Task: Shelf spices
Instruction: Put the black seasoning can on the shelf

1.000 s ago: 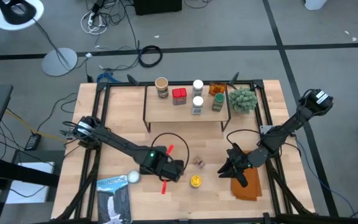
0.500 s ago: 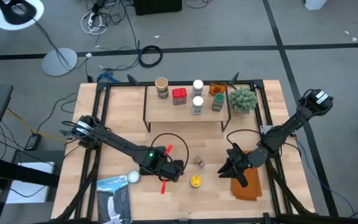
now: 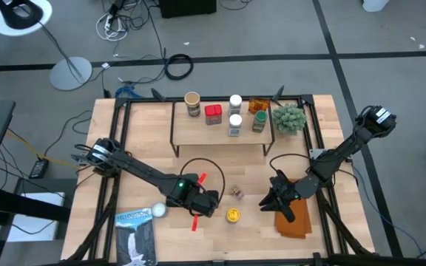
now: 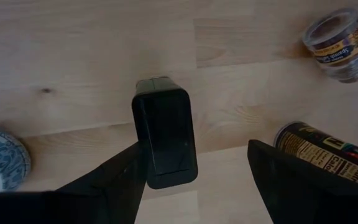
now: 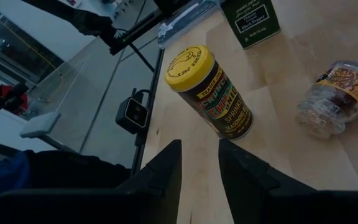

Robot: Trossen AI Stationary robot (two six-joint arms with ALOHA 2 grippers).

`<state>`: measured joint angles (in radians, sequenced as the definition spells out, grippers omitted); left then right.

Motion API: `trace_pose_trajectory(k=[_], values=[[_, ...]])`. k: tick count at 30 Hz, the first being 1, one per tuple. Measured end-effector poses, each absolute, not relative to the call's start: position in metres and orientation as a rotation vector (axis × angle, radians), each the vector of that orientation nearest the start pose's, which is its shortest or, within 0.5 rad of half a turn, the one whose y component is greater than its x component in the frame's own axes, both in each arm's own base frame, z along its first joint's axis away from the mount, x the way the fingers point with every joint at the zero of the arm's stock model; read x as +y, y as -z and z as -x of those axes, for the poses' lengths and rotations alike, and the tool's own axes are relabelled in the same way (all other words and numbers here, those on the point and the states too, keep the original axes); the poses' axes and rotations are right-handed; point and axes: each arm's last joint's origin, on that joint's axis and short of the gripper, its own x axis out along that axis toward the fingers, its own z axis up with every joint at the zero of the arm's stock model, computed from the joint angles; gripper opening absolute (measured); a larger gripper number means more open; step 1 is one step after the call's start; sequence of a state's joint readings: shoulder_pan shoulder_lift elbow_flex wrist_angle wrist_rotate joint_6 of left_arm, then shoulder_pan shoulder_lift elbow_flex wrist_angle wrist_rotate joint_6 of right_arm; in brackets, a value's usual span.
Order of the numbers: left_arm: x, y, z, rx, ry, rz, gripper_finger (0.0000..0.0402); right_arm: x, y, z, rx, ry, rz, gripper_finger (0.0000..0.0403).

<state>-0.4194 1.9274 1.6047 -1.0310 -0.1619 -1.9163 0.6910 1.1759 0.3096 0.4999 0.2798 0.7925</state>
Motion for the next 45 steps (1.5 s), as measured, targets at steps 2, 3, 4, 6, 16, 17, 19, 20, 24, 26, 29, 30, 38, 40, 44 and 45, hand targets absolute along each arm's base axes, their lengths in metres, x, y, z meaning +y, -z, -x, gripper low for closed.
trace_pose_trajectory(k=[2,3,4,6,16,17,19,20,24,26,29,30,38,40,44,45], values=[[-0.152,-0.236,-0.353,0.993,-1.005,1.232,0.028,0.129,-0.165,-0.168,0.465,-0.253,-0.602,0.0107],[-0.152,-0.236,-0.353,0.993,-1.001,1.23,0.028,0.129,-0.165,-0.168,0.465,-0.253,-0.602,0.0107],[-0.153,-0.236,-0.354,0.993,-0.994,1.23,0.028,0.129,-0.165,-0.168,0.465,-0.253,-0.602,0.0107],[-0.153,-0.238,-0.355,0.993,-0.977,1.227,0.028,0.129,-0.165,-0.168,0.465,-0.253,-0.602,0.0107],[-0.149,-0.267,-0.35,0.982,-1.027,1.165,0.028,0.129,-0.165,-0.168,0.465,-0.253,-0.601,0.0107],[-0.149,-0.268,-0.348,0.988,-1.04,1.166,0.028,0.129,-0.165,-0.168,0.465,-0.253,-0.601,0.0107],[-0.151,-0.266,-0.347,0.99,-1.055,1.181,0.028,0.129,-0.165,-0.168,0.465,-0.253,-0.601,0.0107],[-0.151,-0.264,-0.347,0.992,-1.059,1.194,0.028,0.129,-0.165,-0.168,0.465,-0.253,-0.601,0.0107],[-0.156,-0.249,-0.352,1.034,-1.067,1.213,0.028,0.129,-0.165,-0.168,0.465,-0.253,-0.601,0.0107],[-0.157,-0.243,-0.356,1.035,-1.06,1.215,0.028,0.129,-0.165,-0.168,0.465,-0.253,-0.601,0.0107],[-0.158,-0.241,-0.36,1.031,-1.03,1.216,0.028,0.129,-0.165,-0.168,0.465,-0.253,-0.602,0.0107],[-0.157,-0.241,-0.36,1.032,-1.034,1.215,0.028,0.129,-0.165,-0.169,0.465,-0.253,-0.602,0.0107],[-0.156,-0.238,-0.358,1.042,-1.085,1.201,0.028,0.129,-0.165,-0.169,0.465,-0.253,-0.602,0.0107],[-0.156,-0.235,-0.359,1.048,-1.095,1.193,0.028,0.129,-0.165,-0.169,0.465,-0.253,-0.602,0.0107],[-0.158,-0.221,-0.363,1.091,-1.112,1.176,0.028,0.129,-0.165,-0.169,0.464,-0.253,-0.603,0.0107],[-0.158,-0.217,-0.364,1.106,-1.111,1.163,0.028,0.129,-0.165,-0.169,0.463,-0.253,-0.604,0.0107]])
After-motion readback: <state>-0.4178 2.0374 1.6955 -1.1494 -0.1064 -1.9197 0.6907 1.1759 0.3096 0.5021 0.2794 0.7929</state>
